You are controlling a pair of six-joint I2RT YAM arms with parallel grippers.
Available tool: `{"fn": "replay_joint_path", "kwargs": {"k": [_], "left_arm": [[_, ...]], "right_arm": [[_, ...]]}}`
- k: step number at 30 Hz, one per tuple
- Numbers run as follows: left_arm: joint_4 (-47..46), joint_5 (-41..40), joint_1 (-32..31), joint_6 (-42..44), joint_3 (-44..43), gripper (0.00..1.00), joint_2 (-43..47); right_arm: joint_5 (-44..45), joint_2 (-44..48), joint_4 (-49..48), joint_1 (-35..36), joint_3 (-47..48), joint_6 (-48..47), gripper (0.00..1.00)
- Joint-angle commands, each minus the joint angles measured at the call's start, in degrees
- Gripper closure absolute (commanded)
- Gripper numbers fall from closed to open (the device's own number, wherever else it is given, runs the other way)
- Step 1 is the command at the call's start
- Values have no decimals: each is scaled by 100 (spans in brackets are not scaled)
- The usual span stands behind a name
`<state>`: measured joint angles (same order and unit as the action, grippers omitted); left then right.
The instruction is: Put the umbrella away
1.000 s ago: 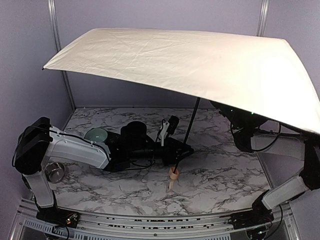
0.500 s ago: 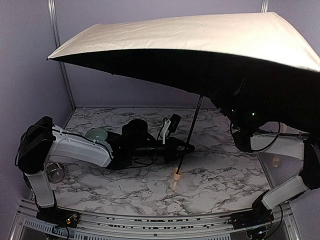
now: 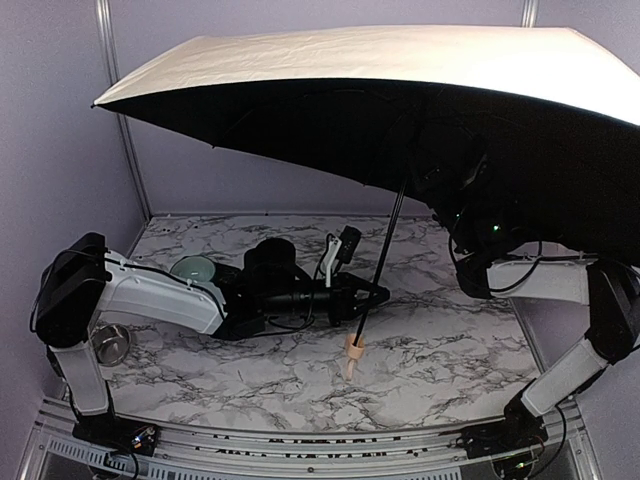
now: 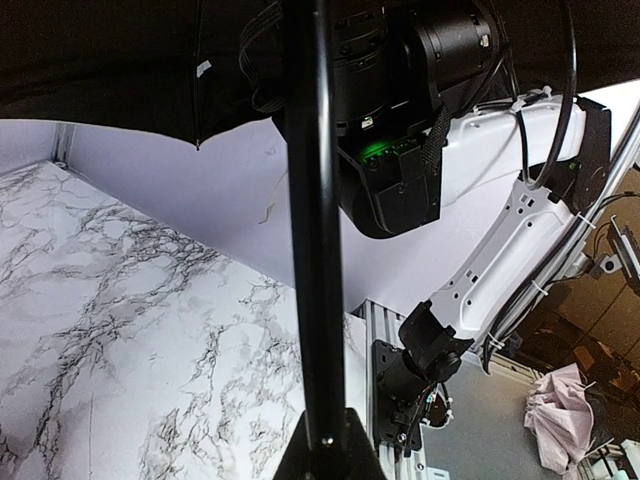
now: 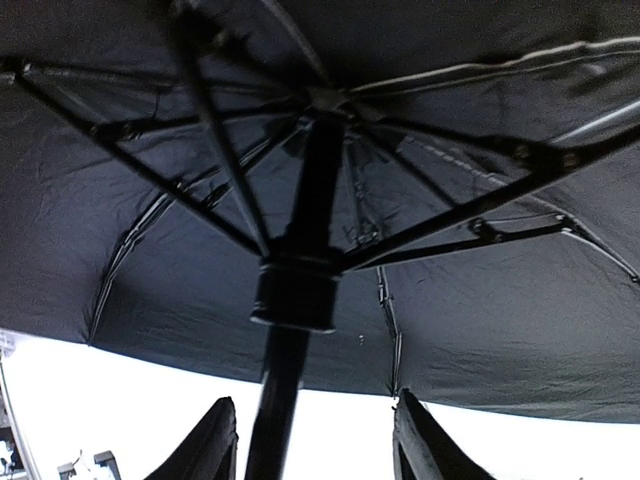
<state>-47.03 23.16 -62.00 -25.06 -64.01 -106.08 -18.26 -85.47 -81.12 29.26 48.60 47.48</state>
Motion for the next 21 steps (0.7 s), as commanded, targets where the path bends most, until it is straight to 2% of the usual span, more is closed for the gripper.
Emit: {"fn": "replay_joint_path", "kwargs": {"k": [1, 4, 7, 9, 11, 21], "left_arm": [[-668, -179, -68, 434, -78, 100, 136], [-668, -250, -79, 480, -81, 100, 123], [-668, -276, -81, 501, -86, 100, 106], [-668, -270, -79, 503, -94, 100, 86], [-668, -261, -84, 490, -100, 100, 76], [-661, -242, -94, 494, -105, 100, 49]], "right_arm": [[290, -9, -310, -49, 174, 175, 48], [329, -33, -438, -45, 174, 238, 44], [323, -25, -516, -47, 199, 272, 30], [276, -27, -512, -35, 267, 254, 25], [249, -43, -496, -41, 341, 272, 26], [195, -340, -599, -35, 682, 573, 48]]}}
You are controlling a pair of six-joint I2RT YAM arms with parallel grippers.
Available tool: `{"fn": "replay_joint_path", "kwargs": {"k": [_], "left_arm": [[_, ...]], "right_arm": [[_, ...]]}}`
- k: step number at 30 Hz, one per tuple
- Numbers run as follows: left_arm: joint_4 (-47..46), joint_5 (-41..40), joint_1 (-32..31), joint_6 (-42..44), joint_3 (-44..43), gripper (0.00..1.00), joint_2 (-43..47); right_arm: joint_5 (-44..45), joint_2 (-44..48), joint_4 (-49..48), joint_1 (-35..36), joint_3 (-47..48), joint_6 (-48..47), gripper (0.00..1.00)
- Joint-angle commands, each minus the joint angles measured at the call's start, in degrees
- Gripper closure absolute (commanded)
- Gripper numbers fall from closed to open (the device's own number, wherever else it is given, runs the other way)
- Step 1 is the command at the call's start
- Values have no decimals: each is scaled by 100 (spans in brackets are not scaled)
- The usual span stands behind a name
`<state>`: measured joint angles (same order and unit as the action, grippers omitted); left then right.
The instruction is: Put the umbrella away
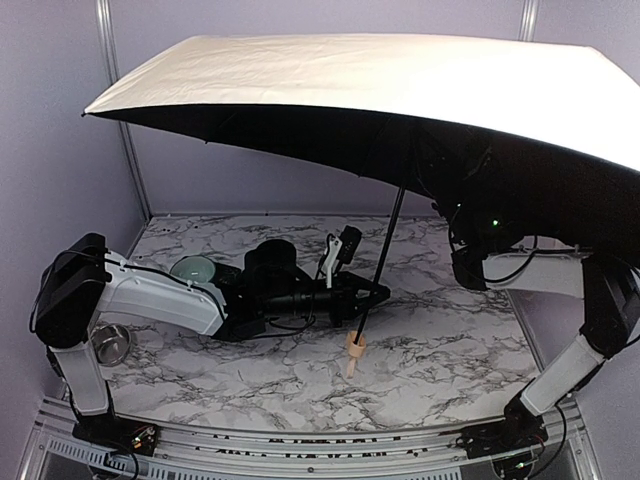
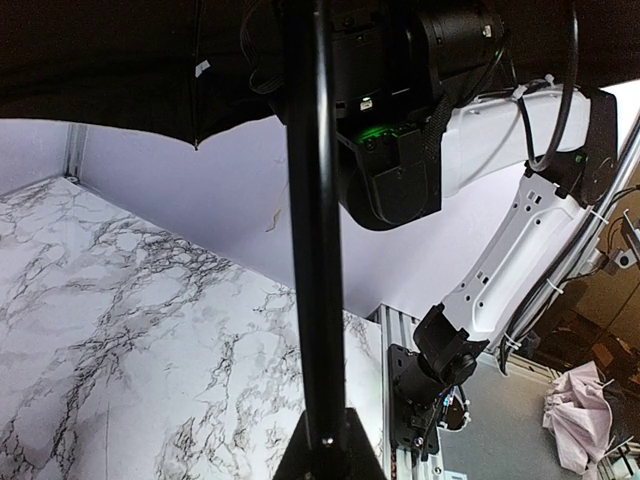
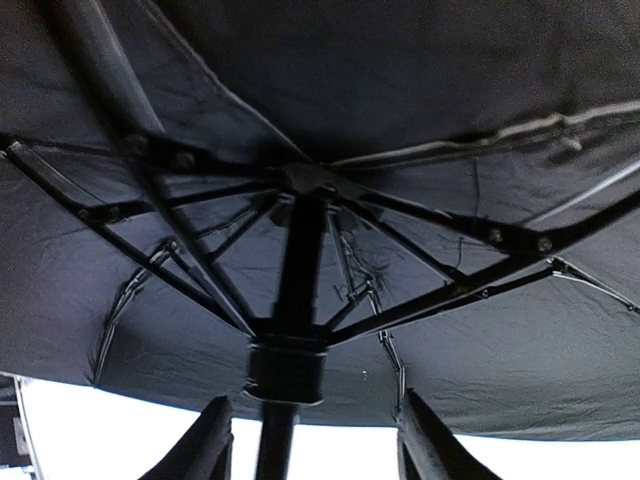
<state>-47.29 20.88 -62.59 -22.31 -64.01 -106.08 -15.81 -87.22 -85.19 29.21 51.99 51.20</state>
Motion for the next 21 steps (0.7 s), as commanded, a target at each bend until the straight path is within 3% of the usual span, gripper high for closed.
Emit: {"fn": "replay_joint_path", "kwargs": {"k": [1, 6, 16, 21], "left_arm": [[-633, -7, -36, 218, -103, 100, 52], [-624, -18, -35, 227, -81, 100, 64], [-624, 4, -46, 214, -94, 100, 45], [-624, -4, -51, 200, -94, 100, 35]], "right_arm": [[-41, -207, -222, -41, 377, 233, 49], [62, -308, -340, -57, 482, 312, 51], [74, -314, -382, -53, 544, 235, 41], [64, -266, -425, -48, 539, 146, 47]]}}
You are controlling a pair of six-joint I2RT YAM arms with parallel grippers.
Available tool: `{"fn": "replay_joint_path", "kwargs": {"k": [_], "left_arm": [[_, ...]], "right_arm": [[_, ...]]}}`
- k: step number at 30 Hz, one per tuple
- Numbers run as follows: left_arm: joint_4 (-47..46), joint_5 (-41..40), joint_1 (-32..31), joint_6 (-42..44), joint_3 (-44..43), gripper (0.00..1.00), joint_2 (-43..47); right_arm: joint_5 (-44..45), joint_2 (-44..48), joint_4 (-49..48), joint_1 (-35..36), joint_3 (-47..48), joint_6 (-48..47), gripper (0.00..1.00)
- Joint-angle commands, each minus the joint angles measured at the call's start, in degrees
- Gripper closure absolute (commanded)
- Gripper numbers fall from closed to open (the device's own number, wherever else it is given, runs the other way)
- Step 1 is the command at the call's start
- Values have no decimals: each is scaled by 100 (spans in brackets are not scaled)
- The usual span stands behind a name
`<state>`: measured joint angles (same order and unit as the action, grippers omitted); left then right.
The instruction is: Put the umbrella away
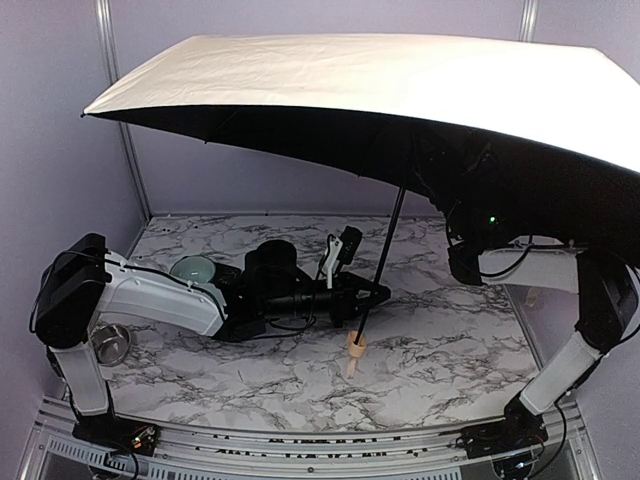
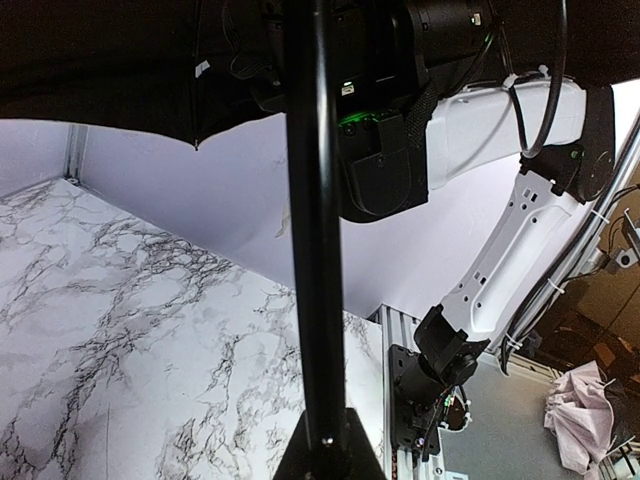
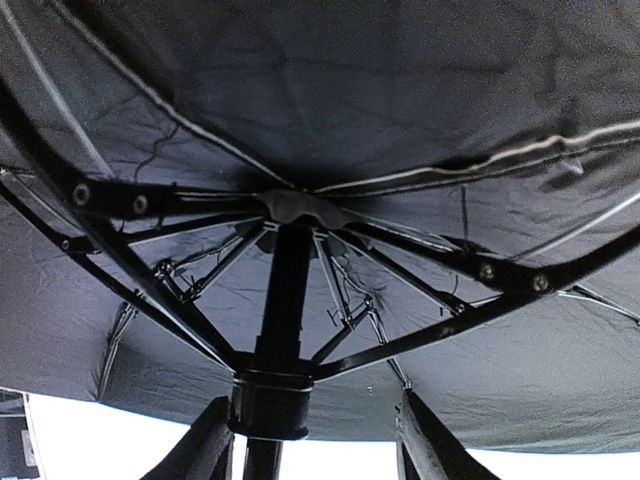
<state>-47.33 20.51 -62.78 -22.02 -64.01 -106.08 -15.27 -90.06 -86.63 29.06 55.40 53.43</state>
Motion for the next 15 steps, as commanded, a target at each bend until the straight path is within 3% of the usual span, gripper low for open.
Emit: {"fn": "replay_joint_path", "kwargs": {"k": [1, 8, 12, 15], "left_arm": [[-619, 32, -24, 167, -101, 100, 35], [-619, 40, -33, 170, -93, 100, 31], [-619, 41, -46, 166, -69, 100, 26], [-622, 34, -49, 163, -51, 100, 43]], "right_arm": [[18, 25, -262, -34, 199, -105, 48], [199, 58, -406, -28, 64, -88, 74], [274, 76, -411, -36, 36, -113, 99], [261, 72, -380, -49, 33, -98, 100]]}}
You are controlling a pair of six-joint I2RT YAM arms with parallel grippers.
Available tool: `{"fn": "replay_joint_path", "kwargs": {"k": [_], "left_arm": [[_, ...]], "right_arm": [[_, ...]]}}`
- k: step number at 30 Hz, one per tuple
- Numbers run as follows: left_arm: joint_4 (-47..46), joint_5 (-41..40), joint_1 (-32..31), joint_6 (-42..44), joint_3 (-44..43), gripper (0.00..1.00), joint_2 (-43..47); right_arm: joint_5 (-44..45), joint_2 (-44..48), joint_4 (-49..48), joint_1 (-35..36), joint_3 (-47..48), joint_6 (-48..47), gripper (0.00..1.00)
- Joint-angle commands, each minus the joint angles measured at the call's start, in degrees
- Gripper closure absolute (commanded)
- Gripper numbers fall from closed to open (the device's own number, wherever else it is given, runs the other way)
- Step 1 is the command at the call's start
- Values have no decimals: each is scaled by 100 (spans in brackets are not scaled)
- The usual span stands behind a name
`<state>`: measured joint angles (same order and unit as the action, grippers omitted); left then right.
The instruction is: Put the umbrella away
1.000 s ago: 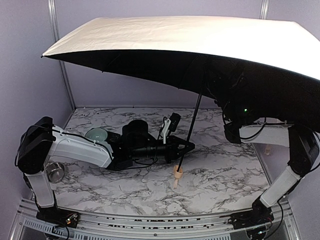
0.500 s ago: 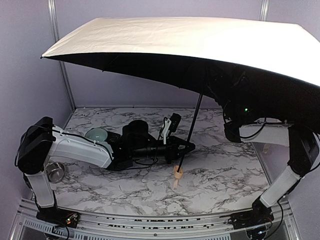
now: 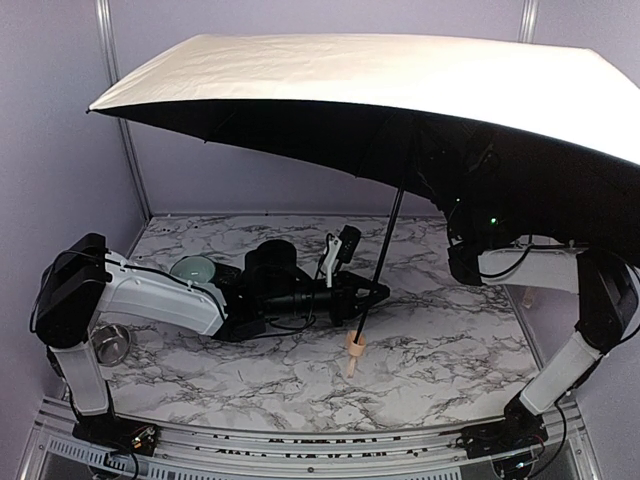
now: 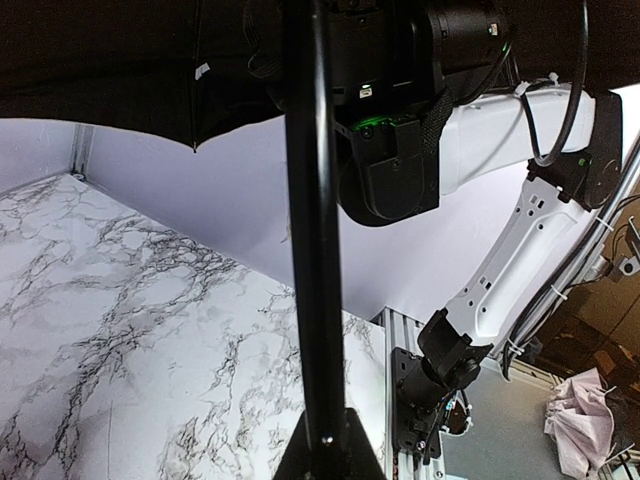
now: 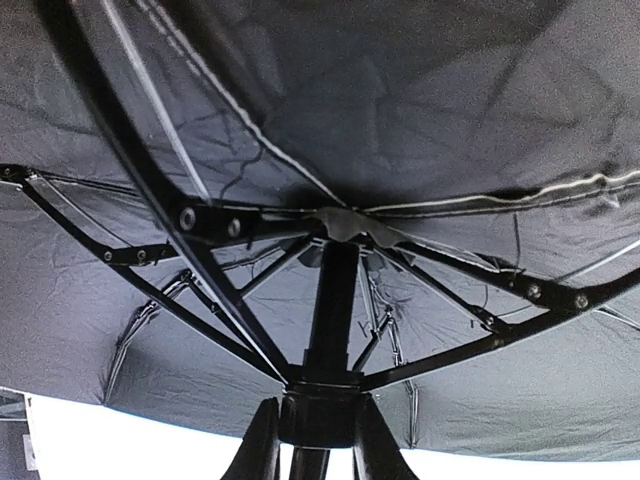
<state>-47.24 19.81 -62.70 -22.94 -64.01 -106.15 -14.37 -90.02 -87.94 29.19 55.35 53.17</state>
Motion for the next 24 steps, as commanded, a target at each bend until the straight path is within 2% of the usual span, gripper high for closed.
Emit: {"fn": "replay_joint_path", "kwargs": {"k": [1, 7, 9, 12, 15, 18, 19, 21, 24], "left_arm": [[-628, 104, -54, 259, -43, 100, 57], [-633, 93, -59, 272, 2, 100, 103], [-628, 101, -58, 279, 11, 100, 109], [-628, 102, -60, 290, 20, 100, 114], [-628, 100, -59, 306, 20, 100, 112], [-628, 93, -65, 318, 20, 100, 103], [-628, 93, -67, 317, 17, 100, 109], [-624, 94, -67, 319, 11, 100, 110], [-628, 95, -71, 316, 11, 100, 125]], "right_arm": [[153, 68, -219, -69, 39, -70, 100], [205, 62, -158, -113, 1, 23, 100], [184, 44, -185, -128, 10, 86, 87], [199, 71, -145, -141, 11, 73, 85], [194, 95, -43, -136, 36, 55, 73], [125, 109, 59, -142, 72, 26, 69], [129, 103, 44, -142, 66, 34, 71], [138, 107, 26, -137, 57, 34, 98], [131, 78, -39, -145, 26, 65, 100]]}}
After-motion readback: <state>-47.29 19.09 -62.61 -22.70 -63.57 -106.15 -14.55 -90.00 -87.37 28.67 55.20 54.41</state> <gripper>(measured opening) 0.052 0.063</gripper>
